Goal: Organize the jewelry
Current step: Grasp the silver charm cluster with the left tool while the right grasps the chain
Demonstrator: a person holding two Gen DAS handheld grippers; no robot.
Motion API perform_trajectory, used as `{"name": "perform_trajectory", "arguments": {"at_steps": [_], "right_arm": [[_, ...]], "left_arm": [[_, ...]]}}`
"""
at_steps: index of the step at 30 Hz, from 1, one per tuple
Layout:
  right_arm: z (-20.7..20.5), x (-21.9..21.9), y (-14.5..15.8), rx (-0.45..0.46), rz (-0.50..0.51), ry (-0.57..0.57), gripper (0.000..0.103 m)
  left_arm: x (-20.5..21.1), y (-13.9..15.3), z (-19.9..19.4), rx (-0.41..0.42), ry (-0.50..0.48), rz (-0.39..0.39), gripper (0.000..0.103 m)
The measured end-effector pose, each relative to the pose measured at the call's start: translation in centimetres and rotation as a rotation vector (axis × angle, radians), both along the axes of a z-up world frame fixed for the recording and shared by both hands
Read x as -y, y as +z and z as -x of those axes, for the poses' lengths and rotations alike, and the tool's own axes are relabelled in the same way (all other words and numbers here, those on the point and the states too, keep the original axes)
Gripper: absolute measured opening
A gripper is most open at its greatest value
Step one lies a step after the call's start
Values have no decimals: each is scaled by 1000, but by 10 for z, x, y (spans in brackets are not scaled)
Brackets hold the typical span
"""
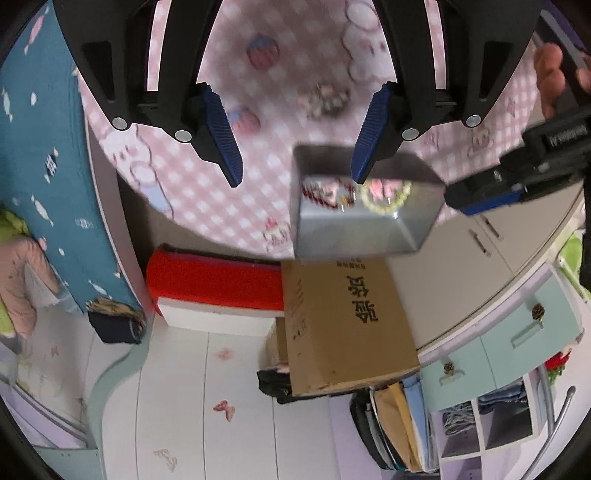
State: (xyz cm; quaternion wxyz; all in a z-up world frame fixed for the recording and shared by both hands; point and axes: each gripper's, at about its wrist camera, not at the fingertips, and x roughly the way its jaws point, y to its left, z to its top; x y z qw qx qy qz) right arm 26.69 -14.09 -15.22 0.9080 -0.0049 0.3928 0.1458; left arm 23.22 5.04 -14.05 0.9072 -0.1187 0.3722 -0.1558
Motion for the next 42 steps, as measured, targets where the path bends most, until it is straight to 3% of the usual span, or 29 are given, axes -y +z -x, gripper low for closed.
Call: {"name": "perform_trajectory", "arguments": {"at_steps": [3, 8, 15, 19, 21, 28, 32, 42], "right_arm": [[9, 9, -22, -36, 5, -5, 60], [18, 34, -53, -84, -16, -70, 60], [26, 61, -70, -113, -38, -108, 60], [28, 70, -73, -116, -61, -109, 60], [26, 69, -73, -118, -71, -105, 60], [21, 69, -76, -128, -97, -88, 60], [19, 66, -76, -128, -103, -81, 60], [15, 38, -75, -132, -72, -35, 60]], "left_arm": [[8, -7, 11, -7, -1, -21, 43], [43, -28, 24, -44, -85, -66, 43], [81, -59, 21, -88, -148, -123, 43], [91, -73, 16, -99, -148, -196, 41], [91, -77, 12, -116, -145, -188, 40], [93, -82, 0, -123, -143, -217, 28], [95, -83, -4, -105, -144, -271, 11], [75, -75, 4, -79, -129, -242, 5]]}}
